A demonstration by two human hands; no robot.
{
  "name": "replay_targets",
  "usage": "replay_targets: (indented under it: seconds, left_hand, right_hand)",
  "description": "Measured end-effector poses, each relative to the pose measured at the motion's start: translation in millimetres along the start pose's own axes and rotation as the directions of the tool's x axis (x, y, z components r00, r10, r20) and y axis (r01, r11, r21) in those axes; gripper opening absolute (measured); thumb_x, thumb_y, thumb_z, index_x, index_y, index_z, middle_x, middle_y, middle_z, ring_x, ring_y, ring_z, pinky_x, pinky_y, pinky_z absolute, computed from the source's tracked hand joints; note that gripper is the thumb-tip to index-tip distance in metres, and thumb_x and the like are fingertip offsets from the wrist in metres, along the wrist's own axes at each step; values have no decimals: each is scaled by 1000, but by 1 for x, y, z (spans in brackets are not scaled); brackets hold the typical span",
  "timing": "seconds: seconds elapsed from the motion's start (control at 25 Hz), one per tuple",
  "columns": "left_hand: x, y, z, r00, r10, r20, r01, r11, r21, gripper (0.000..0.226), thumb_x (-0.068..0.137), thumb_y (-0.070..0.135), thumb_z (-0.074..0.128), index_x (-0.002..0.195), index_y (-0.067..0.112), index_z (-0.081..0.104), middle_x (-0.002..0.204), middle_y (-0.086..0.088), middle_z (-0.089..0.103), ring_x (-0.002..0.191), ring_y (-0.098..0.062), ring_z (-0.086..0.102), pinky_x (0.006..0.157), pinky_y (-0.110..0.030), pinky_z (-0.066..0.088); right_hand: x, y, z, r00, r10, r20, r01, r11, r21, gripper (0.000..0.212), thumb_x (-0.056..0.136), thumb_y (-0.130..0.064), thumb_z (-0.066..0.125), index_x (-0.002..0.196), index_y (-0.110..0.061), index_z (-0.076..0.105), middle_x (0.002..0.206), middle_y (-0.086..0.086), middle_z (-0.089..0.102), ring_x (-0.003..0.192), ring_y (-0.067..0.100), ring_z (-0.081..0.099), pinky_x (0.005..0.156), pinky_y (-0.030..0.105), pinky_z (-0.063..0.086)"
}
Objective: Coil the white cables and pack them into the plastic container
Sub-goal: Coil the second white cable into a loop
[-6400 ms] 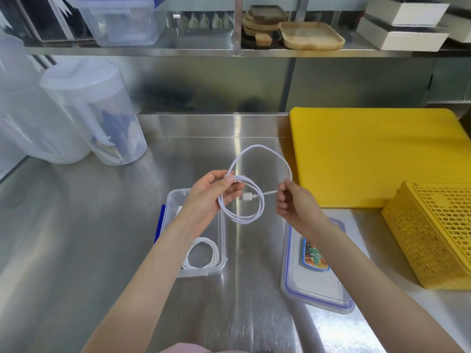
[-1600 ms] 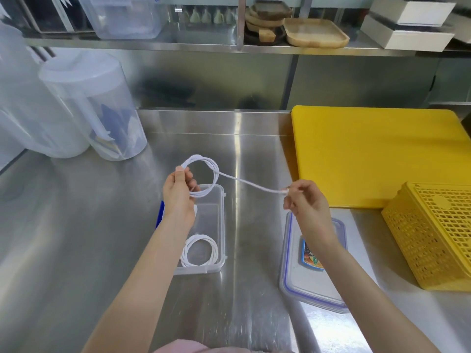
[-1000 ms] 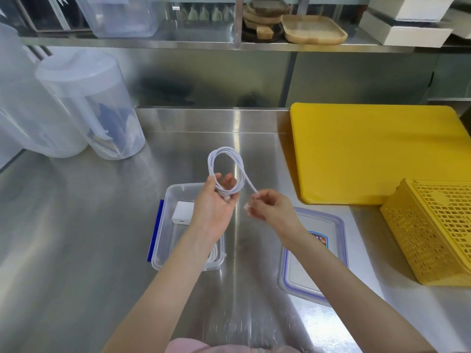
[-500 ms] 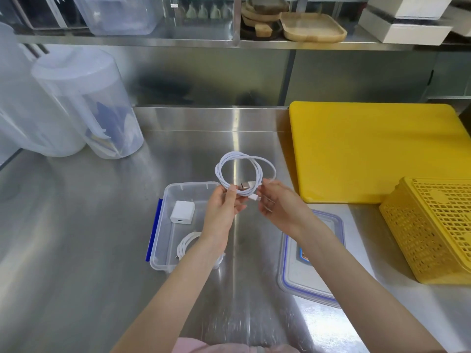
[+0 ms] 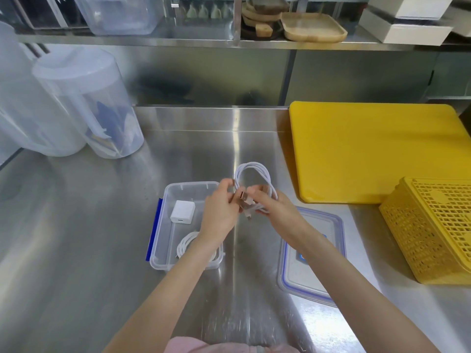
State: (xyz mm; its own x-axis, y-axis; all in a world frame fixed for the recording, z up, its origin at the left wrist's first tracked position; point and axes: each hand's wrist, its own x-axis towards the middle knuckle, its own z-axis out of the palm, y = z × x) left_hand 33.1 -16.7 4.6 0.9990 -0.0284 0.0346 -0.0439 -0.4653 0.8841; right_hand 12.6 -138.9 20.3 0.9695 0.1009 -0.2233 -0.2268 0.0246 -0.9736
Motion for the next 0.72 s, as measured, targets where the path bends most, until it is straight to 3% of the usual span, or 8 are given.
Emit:
replay_targets:
  seconds: [0.04, 0.12, 0.28, 0.4, 0.52, 0.56, 0.64, 0.72]
  left_hand:
    - [-2, 1, 0, 1000, 11, 3, -11, 1000, -1, 10, 93, 17, 47, 102, 15, 41, 69, -3, 69, 61, -17, 60, 52, -10, 41]
    - [-4, 3, 0, 999, 49, -1, -49, 998, -31, 17, 94, 19, 44, 103, 22, 29, 73, -1, 67, 61, -12, 61, 54, -7, 42]
    - [-16, 5, 3, 991, 131, 32, -126, 983, -136, 24, 93, 16, 44, 97, 28, 24, 100, 6, 61, 66, -18, 69, 68, -27, 53]
    - [-23, 6, 9, 984, 175, 20, -172, 978, -116, 33, 89, 19, 52, 100, 31, 23, 93, 6, 60, 61, -10, 67, 60, -11, 46]
    - [-21, 7, 12, 984, 176, 23, -175, 983, -51, 21, 87, 30, 57, 103, 25, 45, 102, -2, 60, 65, 5, 63, 62, -1, 42]
    - [-18, 7, 12, 987, 159, 0, -159, 986, -58, 20, 88, 29, 56, 105, 18, 54, 105, -5, 59, 71, -1, 65, 68, -5, 46]
    - [-14, 5, 11, 994, 99, -53, -104, 988, -112, 19, 90, 25, 53, 102, 12, 61, 104, -11, 61, 83, -23, 67, 79, -32, 55]
    - [-14, 7, 5, 997, 61, -45, -69, 973, -220, 14, 92, 23, 51, 90, 28, 64, 108, -11, 62, 88, -26, 66, 77, -37, 58]
  right_hand:
    - [1, 2, 2, 999, -22, -42, 20, 998, -52, 17, 89, -26, 54, 78, -16, 62, 80, 2, 66, 81, 14, 60, 83, 25, 45]
    - [2, 3, 4, 988, -47, -147, 46, 999, -9, 16, 92, -23, 50, 79, -18, 59, 77, 1, 62, 77, 13, 57, 78, 25, 45]
    - [4, 5, 2, 956, -54, -287, 65, 998, 28, 16, 95, -23, 42, 88, -14, 54, 68, -2, 49, 65, 12, 47, 70, 28, 42]
    - [5, 4, 2, 950, -14, -311, 41, 996, 79, 20, 96, -24, 39, 99, -9, 53, 69, -1, 52, 64, 10, 51, 66, 25, 45]
    - [4, 3, 5, 952, -37, -303, 63, 995, 76, 18, 96, -22, 39, 96, -11, 52, 72, 0, 55, 67, 9, 54, 60, 16, 48]
    - [3, 4, 7, 952, -62, -301, 78, 996, 43, 17, 96, -22, 39, 92, -12, 52, 74, 0, 56, 69, 9, 54, 59, 13, 48]
    - [2, 8, 10, 948, -91, -306, 95, 996, -3, 18, 96, -22, 41, 84, -17, 52, 79, 1, 58, 73, 10, 56, 66, 17, 48]
    - [2, 9, 11, 947, -78, -313, 101, 993, 57, 19, 95, -22, 43, 80, -24, 53, 80, -1, 61, 75, 10, 59, 69, 21, 50]
